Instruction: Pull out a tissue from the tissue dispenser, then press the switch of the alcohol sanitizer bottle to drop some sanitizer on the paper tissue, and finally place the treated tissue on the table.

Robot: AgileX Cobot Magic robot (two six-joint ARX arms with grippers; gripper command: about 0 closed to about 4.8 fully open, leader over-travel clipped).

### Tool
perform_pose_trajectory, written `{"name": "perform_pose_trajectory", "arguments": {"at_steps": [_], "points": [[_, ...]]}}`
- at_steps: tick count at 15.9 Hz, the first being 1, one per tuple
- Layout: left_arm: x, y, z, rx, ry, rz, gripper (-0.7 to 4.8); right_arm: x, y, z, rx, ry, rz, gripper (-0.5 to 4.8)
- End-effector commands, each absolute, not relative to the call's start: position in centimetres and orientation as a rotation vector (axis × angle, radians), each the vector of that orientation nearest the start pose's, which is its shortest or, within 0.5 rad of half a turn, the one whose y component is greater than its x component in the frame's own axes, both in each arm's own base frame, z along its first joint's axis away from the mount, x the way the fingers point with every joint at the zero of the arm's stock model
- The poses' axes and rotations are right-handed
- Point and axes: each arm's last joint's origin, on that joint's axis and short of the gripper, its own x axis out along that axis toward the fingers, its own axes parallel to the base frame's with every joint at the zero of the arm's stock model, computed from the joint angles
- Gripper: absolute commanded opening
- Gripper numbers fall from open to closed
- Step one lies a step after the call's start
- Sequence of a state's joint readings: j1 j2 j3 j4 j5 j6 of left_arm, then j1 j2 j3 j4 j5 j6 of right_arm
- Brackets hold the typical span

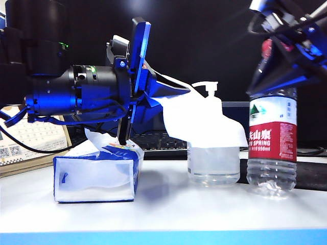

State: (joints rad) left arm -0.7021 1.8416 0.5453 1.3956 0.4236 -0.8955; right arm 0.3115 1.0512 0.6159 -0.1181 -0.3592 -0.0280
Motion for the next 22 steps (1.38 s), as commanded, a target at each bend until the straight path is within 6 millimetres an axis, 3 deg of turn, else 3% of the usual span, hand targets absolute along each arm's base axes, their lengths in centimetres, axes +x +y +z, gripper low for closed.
{"name": "perform_pose_trajectory", "arguments": {"at_steps": [1, 4, 9, 14, 17, 22], "points": [[22.8, -20.8, 15.1, -0.813, 0.388, -1.109, -0.06, 20.8, 7.2, 24.0, -0.005, 0.496, 0.641, -0.05], [22.8, -20.8, 15.1, -0.814, 0.389, -1.109, -0.06, 21.4, 7.5, 24.1, 0.046, 0.465, 0.649, -0.05], [22.8, -20.9, 15.1, -0.809, 0.397, -1.127, -0.06, 23.8, 8.5, 22.3, 0.145, 0.472, 0.754, -0.05], [23.2, -20.4, 15.0, -0.811, 0.391, -1.108, -0.06, 23.7, 8.5, 24.3, 0.131, 0.32, 0.758, -0.04], [24.0, -19.5, 15.1, -0.81, 0.379, -1.095, -0.06, 23.8, 8.5, 24.7, 0.149, 0.287, 0.762, -0.04], [23.9, -19.5, 15.1, -0.807, 0.381, -1.107, -0.06, 23.7, 8.9, 25.1, 0.178, 0.254, 0.808, -0.05]]}}
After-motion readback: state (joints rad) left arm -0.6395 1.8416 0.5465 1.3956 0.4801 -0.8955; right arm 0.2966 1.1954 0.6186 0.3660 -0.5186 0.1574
